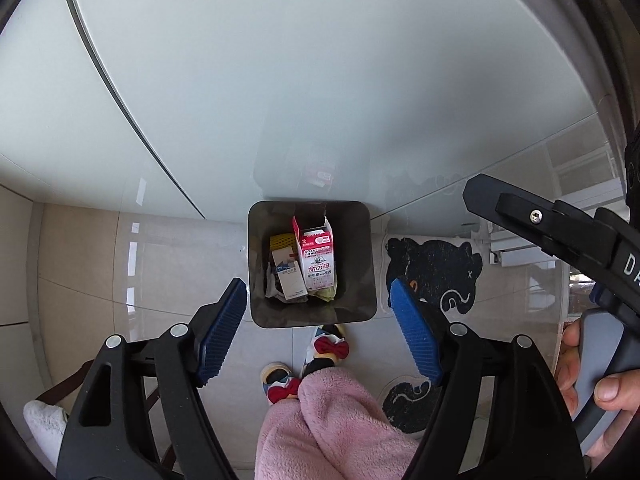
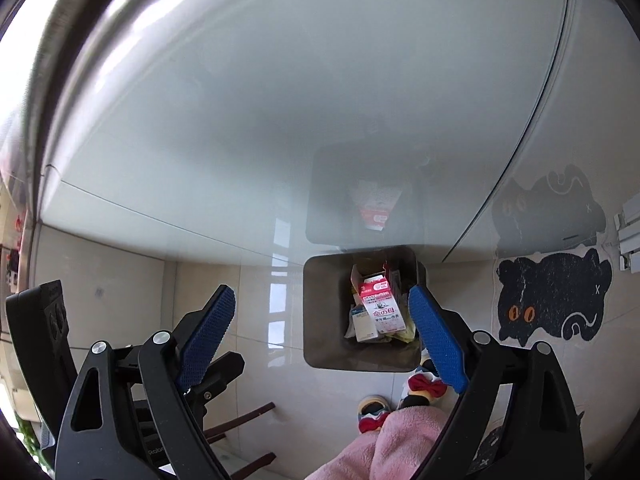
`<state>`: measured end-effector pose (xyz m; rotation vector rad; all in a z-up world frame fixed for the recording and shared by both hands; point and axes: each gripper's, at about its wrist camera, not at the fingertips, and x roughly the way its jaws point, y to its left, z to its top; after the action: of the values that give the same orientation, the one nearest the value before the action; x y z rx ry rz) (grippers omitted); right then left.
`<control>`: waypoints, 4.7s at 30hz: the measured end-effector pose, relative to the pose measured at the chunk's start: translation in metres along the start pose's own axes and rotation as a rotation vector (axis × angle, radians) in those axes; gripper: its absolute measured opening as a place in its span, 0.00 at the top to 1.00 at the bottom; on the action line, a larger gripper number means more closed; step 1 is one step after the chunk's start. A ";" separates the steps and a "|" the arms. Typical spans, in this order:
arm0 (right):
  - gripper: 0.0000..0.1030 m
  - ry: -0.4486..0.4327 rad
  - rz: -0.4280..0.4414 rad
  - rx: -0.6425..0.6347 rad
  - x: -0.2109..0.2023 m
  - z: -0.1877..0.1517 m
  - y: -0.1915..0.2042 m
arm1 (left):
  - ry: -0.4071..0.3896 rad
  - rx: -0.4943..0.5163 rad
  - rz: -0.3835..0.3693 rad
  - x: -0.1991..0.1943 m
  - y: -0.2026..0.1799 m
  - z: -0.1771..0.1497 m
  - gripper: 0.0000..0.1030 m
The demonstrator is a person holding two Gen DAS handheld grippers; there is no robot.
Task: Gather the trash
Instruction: 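Raise both tools back toward the counter trash, then grasp the yellow wrapper with the left tool while the right tool grasps the plastic bottle, then carry the wrapper and bottle down over the bin and open both tools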
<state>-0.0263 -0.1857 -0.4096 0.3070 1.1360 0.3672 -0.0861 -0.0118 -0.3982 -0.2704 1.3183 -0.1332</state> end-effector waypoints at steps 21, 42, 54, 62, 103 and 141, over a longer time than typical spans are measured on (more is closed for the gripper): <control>0.13 -0.349 0.051 -0.123 -0.199 0.061 0.062 | -0.361 0.106 -0.040 -0.202 -0.037 0.047 0.27; 0.13 -0.370 0.049 -0.136 -0.178 0.196 0.058 | -0.459 0.037 0.016 -0.220 -0.028 0.173 0.35; 0.13 -0.322 -0.016 -0.018 -0.138 0.253 0.063 | -0.455 -0.006 0.047 -0.205 -0.018 0.213 0.41; 0.12 -0.295 -0.061 0.105 -0.112 0.275 0.068 | -0.437 0.037 0.041 -0.195 -0.018 0.227 0.49; 0.32 -0.138 -0.004 0.062 -0.081 0.273 0.052 | -0.569 0.206 0.366 -0.186 -0.038 0.269 0.26; 0.35 -0.256 0.018 -0.028 -0.181 0.163 0.055 | -0.590 0.171 0.137 -0.252 -0.072 0.170 0.95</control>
<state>0.0492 -0.2236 -0.1741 0.3306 0.8765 0.3487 0.0198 0.0020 -0.1047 -0.0614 0.7300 -0.0428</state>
